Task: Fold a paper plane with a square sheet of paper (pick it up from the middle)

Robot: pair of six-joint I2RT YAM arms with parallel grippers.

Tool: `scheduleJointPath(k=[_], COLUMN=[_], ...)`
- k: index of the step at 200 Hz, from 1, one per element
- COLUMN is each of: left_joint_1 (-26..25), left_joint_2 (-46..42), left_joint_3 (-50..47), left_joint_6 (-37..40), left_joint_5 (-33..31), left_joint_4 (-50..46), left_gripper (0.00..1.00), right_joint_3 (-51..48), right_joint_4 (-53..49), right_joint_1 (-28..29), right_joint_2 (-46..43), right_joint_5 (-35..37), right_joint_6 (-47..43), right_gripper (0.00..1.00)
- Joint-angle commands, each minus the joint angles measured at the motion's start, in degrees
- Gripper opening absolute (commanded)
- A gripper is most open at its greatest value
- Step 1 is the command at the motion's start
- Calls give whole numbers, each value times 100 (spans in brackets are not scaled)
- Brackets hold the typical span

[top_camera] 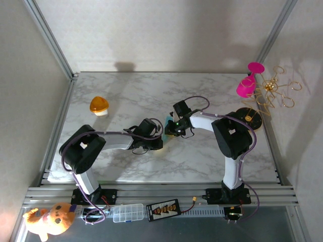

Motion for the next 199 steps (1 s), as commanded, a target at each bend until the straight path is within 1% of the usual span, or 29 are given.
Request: scheduleJointPath(k=[1, 24, 52, 74, 97, 126, 148, 199], left_joint_1=[-128, -128, -119, -119, -119, -119, -119, -118], left_joint_2=[-77, -332, -588, -456, -202, 133, 263, 347], left_joint_3=[-65, 153, 335, 336, 397, 472, 461, 278], left_joint_6=[404, 425, 12, -400, -705, -911, -1011, -1031], left_joint_5=[-102, -192, -485, -619, -671, -752, -674, -711], left_joint_4=[-1494, -1466, -809, -122, 261, 418, 560, 468], left_gripper=[4, 5, 6, 6, 5, 3, 2, 1], right_joint_3=[-135, -137, -167, -179, -217, -214, -223, -173], right_joint_4=[-431, -432, -396, -361, -331, -275, -231, -118], right_joint_1=[3, 6, 3, 3, 3, 6, 3, -45], right_joint_2=[498, 480, 445, 438, 419, 410, 375, 255], right_joint_5=[772, 772, 760, 715, 683, 611, 552, 389], right_joint_6=[-24, -7, 27, 52, 74, 98, 114, 193], right_gripper=[17, 17, 17, 17, 17, 17, 17, 17])
